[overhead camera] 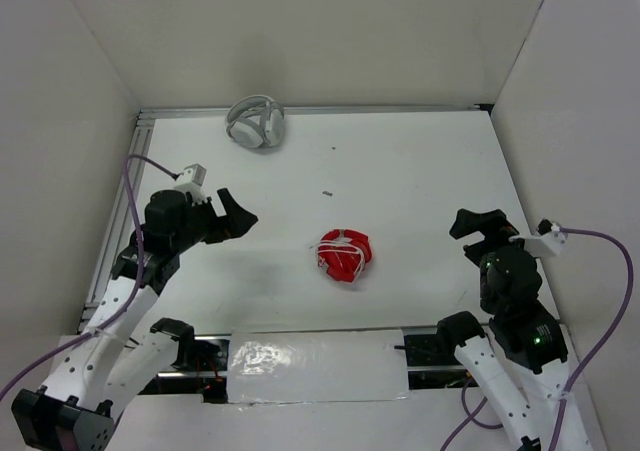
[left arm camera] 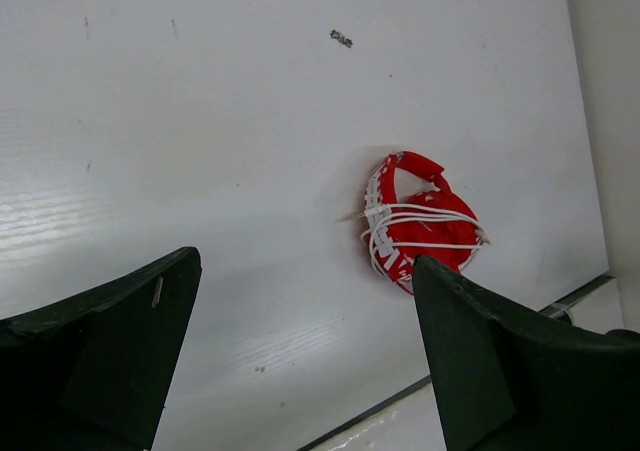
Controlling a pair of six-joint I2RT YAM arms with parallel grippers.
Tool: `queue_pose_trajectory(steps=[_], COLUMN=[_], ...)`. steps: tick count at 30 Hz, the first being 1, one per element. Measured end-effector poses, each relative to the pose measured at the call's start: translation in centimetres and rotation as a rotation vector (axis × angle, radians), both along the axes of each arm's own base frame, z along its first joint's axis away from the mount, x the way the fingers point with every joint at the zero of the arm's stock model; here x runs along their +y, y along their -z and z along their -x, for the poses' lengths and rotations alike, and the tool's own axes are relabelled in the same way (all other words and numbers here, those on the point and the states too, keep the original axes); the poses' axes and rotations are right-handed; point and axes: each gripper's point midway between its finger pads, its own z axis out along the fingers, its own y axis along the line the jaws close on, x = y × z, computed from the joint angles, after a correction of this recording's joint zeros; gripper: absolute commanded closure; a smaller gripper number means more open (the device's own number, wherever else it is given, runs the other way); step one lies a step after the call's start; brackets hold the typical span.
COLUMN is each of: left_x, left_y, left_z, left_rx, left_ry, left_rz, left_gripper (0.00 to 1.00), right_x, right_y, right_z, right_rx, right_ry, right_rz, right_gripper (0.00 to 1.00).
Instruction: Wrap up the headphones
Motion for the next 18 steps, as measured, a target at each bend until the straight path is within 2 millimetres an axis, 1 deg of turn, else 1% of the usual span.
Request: queue_pose_trajectory(steps=[3, 8, 11, 18], left_x=[-0.3, -0.4, -0.5, -0.5], left_y=[-0.4, -0.4, -0.5, -0.5], left_z=[0.2, 0.3, 0.3, 0.5], left_rx=[-0.017, -0.016, -0.020, -0.029], left_ry=[0.017, 0.026, 0.028, 0.034], left_rz=[0.013, 0.018, 0.020, 0.025], left_gripper=[0.01, 0.01, 0.01, 0.01], right_x=[-0.5, -0.8, -0.9, -0.5], right_y=[0.2, 0.9, 1.3, 1.4], right_z=[0.7, 1.1, 1.2, 1.0], right_rx=[-0.005, 0.021, 0.039, 0.049], right_ry=[0.017, 0.029, 0.027, 0.010], right_rz=[0.000, 0.012, 0.021, 0.024], right_gripper=[0.00, 0.00, 0.00, 0.00])
